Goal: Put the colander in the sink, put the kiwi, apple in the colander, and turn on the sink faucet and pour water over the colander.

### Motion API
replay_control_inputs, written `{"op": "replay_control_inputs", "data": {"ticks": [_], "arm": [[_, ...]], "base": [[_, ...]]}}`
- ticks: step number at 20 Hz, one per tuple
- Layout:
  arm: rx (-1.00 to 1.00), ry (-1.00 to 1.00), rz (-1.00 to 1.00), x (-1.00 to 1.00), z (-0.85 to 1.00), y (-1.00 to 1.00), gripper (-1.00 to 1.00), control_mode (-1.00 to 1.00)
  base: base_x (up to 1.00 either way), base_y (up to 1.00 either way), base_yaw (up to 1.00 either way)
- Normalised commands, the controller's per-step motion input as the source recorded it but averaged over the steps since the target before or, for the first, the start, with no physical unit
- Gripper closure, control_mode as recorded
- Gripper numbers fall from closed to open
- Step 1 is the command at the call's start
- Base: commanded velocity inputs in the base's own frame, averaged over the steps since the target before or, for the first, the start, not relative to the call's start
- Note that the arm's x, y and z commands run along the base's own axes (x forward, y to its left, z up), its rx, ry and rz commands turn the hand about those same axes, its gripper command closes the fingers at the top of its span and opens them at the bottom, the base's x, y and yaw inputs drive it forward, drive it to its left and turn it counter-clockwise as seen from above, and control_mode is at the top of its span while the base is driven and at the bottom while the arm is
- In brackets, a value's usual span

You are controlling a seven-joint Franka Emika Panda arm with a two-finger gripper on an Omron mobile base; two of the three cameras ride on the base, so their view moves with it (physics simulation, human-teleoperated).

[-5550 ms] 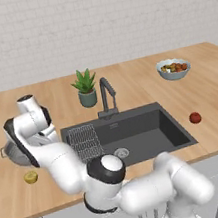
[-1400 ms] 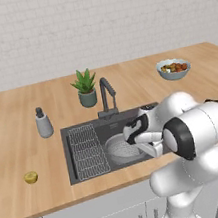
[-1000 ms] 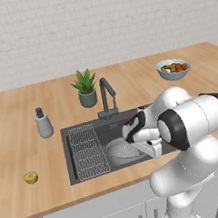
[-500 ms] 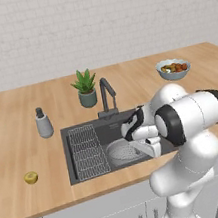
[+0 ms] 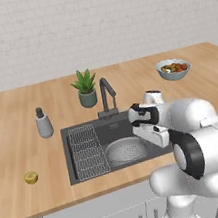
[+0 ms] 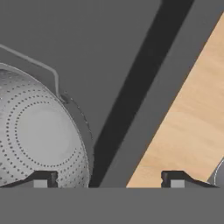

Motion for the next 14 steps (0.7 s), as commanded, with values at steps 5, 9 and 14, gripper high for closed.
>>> {"op": "replay_control_inputs", "data": {"ticks": [5,9,14], "arm": [[0.05,-0.02,0.1,-0.35,0.96,-0.03,-1.0,-1.0],[0.0,0.0,0.28,-0.33,0.94,0.36,-1.0,-1.0],[-0.02,0.0,0.34,-0.68,0.66,0.59,-1.0,-1.0]], "base": [[0.0,0.0,0.0],[0.0,0.0,0.0],[0.0,0.0,0.0]]}}
